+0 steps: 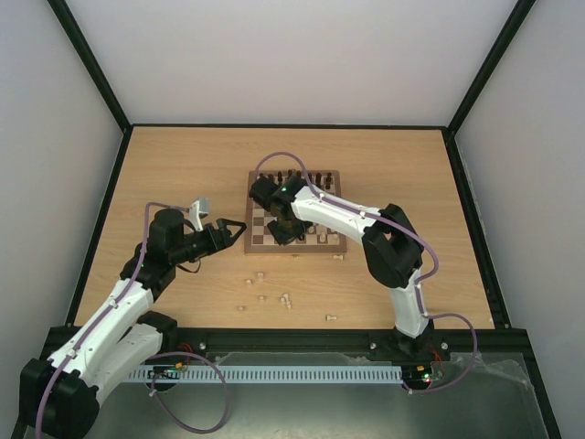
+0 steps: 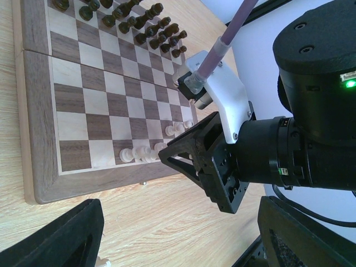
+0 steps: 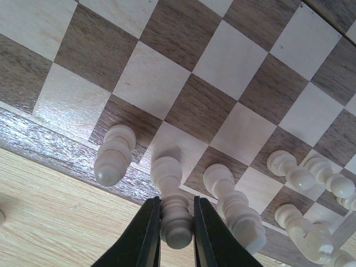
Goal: Set up the chess pieces on the board
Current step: Place the chess piece on the chessboard.
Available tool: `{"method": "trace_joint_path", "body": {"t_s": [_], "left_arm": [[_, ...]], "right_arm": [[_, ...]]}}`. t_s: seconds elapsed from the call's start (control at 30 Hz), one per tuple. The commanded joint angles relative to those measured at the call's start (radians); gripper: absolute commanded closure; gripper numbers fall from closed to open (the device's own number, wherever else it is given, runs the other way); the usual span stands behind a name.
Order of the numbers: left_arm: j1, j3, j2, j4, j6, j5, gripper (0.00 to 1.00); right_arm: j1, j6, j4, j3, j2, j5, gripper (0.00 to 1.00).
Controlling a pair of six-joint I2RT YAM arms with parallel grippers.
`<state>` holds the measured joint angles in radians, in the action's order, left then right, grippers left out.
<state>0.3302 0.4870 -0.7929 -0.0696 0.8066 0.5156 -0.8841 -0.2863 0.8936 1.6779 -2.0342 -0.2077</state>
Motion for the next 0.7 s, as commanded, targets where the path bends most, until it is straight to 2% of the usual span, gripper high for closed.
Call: {"method": "trace_joint_path", "body": {"t_s": [0.0, 0.67], "left_arm": [[-0.008, -0.007, 0.001, 0.019, -0.009, 0.016, 0.21], [-0.015, -0.011, -0.010, 0.029, -0.012, 0.022, 0.21]], "right_arm": [[-0.004, 0.016, 0.027, 0.001, -0.022, -0.015, 0.91], [0.007, 0.019, 0.010, 0.027, -0.040, -0.035, 0.89]]}}
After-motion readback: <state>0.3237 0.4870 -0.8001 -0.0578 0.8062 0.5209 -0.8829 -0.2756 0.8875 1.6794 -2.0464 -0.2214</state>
